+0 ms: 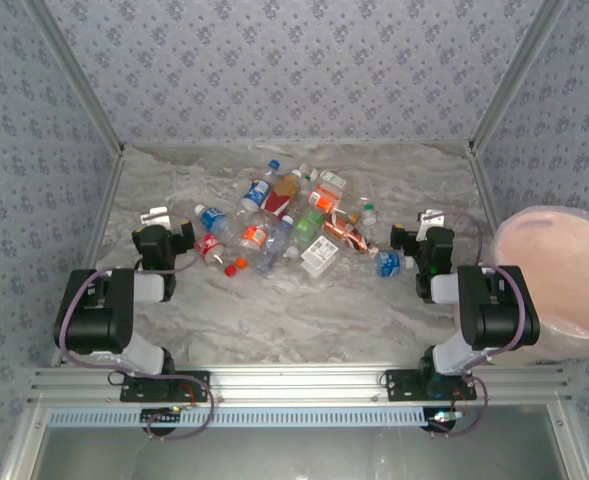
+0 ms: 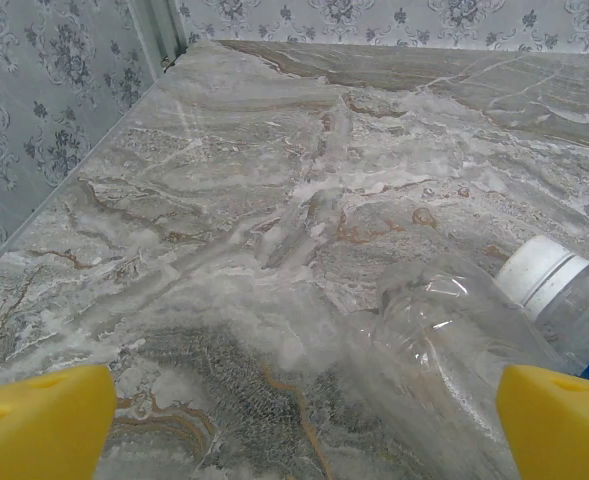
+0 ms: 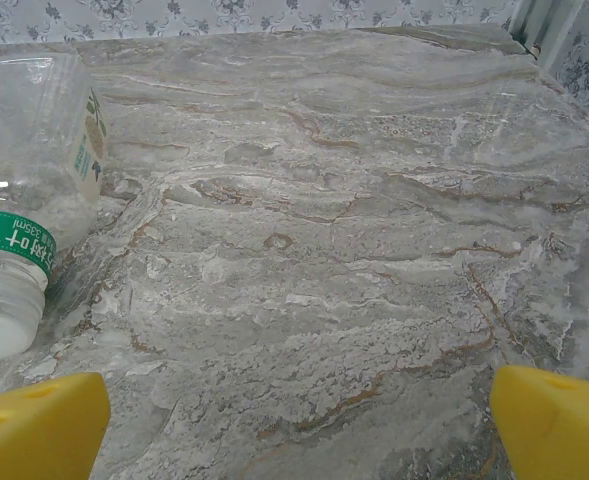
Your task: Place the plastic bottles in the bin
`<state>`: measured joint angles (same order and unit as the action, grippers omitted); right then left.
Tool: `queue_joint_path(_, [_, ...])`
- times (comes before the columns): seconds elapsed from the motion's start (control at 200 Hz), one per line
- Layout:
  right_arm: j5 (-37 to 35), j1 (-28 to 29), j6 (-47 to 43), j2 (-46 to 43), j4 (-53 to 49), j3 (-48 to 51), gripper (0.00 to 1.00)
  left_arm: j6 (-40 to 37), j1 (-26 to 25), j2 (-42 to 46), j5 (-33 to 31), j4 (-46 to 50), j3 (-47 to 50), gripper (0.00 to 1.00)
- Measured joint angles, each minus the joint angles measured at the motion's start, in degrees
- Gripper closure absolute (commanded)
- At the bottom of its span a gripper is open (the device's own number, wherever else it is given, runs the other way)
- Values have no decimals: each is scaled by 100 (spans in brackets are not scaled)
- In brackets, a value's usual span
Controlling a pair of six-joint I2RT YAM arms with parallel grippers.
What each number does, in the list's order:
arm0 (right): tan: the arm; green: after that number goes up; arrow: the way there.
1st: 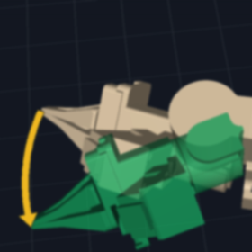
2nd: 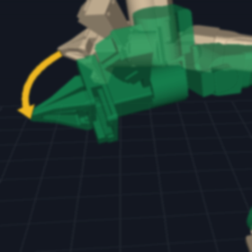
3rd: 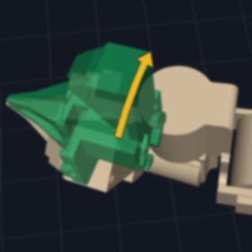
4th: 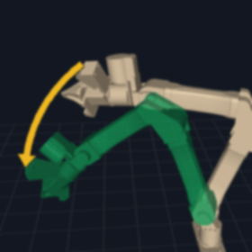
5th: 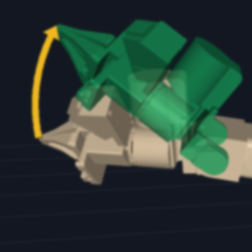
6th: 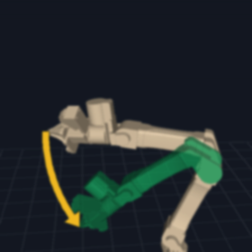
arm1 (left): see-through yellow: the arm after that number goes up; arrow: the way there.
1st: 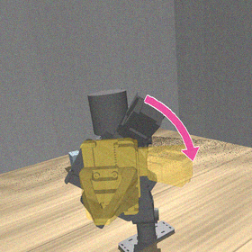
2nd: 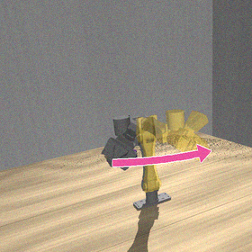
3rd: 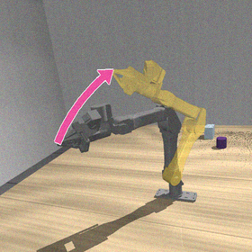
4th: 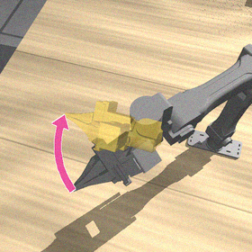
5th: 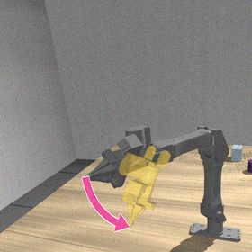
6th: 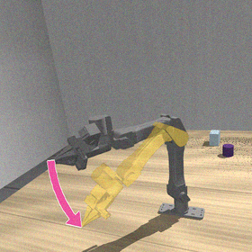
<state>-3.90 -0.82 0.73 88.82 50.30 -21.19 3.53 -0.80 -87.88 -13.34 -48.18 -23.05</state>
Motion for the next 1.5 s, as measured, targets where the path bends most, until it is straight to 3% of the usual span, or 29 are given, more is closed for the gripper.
queue_joint_path(1.119, [26,-4,0,-13,-13,0,0,0,0,2,0,17,0,2])
queue_joint_path(1.324, [22,81,-127,-470,-708,-179,0,-2,0,490,7,883,-192,2])
queue_joint_path(1.499, [-240,592,-442,-623,-1829,-1023,0,28,0,957,-70,1342,-328,2])
